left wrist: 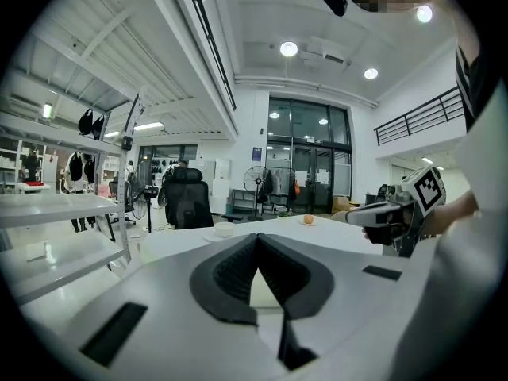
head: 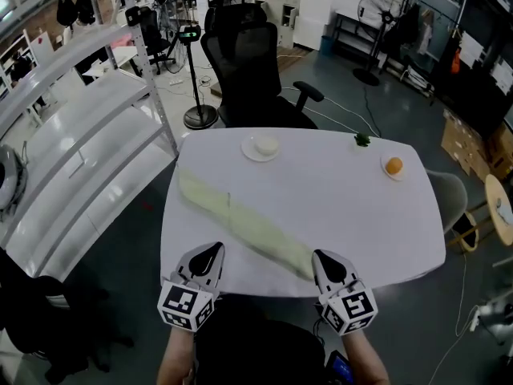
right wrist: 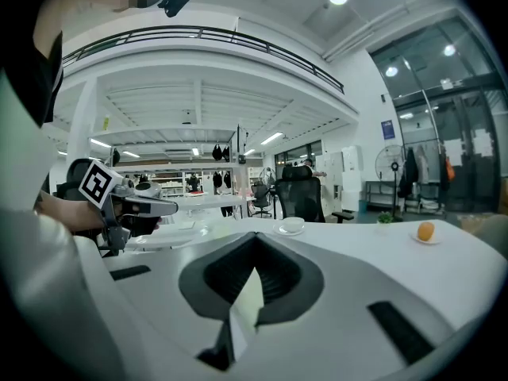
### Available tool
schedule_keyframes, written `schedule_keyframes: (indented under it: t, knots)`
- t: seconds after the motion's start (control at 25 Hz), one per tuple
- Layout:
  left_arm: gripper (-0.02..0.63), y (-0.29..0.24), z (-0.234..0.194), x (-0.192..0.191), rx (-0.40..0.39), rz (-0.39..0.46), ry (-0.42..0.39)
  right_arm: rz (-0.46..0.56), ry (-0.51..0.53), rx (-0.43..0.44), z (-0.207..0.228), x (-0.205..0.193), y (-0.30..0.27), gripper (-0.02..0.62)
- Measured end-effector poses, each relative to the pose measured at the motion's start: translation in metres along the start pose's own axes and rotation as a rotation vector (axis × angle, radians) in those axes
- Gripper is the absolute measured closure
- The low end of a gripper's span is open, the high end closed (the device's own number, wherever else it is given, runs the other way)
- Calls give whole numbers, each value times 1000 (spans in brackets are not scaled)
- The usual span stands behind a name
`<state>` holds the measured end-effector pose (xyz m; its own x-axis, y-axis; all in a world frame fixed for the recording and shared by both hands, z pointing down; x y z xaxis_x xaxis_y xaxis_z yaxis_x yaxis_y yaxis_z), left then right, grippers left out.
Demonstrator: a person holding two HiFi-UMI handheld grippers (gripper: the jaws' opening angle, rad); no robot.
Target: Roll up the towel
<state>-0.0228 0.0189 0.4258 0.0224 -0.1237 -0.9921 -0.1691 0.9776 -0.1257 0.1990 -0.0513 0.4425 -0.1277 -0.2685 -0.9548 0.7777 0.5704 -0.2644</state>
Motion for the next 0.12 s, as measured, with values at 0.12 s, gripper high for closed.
schedule_keyframes:
  t: [0.12]
  knots:
    - [591, 2, 1, -1, 4, -2, -1, -3, 0, 1, -1, 0, 1, 588]
Point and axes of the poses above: the fingertips, and each gripper's own axes: y backward along the fingers, z to its right, x out of its top, the point moved 2 cm from there along y, backward along the fingers, and after that the axes turned 7 degrees about -y, right-handed, at the moved point
